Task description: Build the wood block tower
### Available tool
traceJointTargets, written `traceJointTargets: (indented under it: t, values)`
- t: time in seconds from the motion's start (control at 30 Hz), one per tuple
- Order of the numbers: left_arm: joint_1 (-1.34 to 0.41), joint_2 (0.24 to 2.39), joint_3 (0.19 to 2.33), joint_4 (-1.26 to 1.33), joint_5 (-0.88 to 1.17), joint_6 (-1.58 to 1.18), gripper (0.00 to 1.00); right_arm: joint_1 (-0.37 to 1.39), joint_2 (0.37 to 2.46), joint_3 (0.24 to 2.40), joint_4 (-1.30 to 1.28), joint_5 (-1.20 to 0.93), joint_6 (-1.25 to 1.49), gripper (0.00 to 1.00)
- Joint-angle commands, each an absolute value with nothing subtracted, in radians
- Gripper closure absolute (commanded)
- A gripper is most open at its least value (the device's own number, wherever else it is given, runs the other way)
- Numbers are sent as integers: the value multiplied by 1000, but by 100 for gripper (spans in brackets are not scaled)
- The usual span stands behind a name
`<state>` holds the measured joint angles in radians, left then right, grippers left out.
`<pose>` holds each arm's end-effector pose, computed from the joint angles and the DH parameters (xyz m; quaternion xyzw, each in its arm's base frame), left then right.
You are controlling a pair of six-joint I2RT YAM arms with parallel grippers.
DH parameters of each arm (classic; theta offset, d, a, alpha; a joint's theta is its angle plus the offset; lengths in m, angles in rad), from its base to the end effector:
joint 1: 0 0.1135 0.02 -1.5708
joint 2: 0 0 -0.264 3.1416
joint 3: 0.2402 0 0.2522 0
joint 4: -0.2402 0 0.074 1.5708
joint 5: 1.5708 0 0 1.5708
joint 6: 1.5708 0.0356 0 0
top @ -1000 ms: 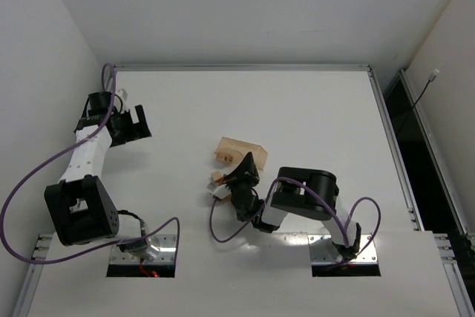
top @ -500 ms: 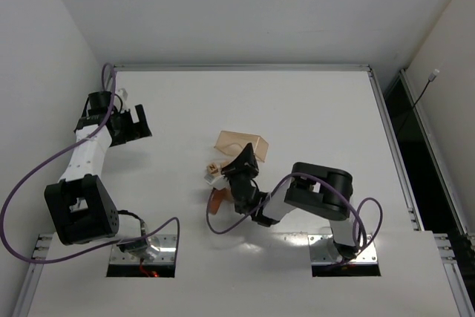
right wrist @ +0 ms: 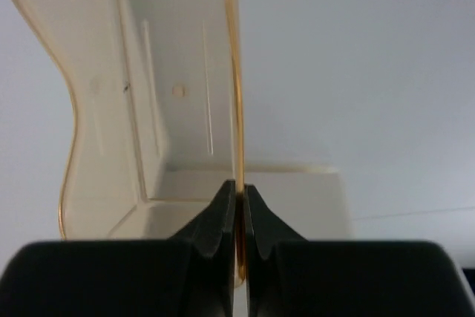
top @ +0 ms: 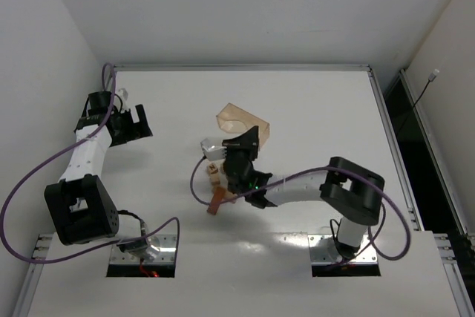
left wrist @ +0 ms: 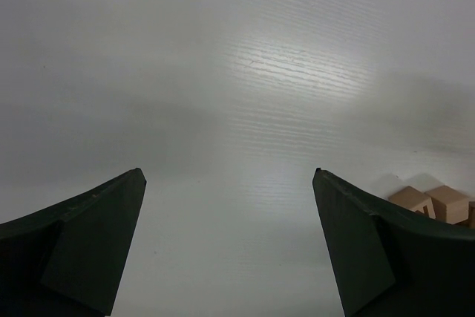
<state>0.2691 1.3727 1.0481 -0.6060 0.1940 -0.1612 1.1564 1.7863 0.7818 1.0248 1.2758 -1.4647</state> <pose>0.2760 0.0690 0.2637 -0.1719 0.9295 -0.0749 0.3177 0.1692 0.3001 0.1986 -0.4339 0.5557 -0.5000 0.5030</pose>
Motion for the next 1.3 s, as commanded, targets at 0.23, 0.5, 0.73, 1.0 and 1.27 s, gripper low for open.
traceJointTargets:
  t: [0.23, 0.5, 0.73, 1.0, 1.27]
  values:
    - [281, 1371, 1072, -600, 239, -147, 6, 951, 1755, 1512, -696, 608, -172, 100]
    - [281, 1371, 1072, -600, 268, -127, 6, 571, 1862, 1723, -856, 120, -44, 100]
    - [290, 1371, 1063, -589, 322, -117, 6, 279, 1927, 1753, -792, -8, -64, 100]
    - [290, 1390, 1072, -589, 360, -97, 6, -19, 2141, 2029, -841, -112, -149, 99]
    - [290, 1431, 1095, -589, 379, -78, 6, -250, 2293, 2169, -868, -155, -239, 97]
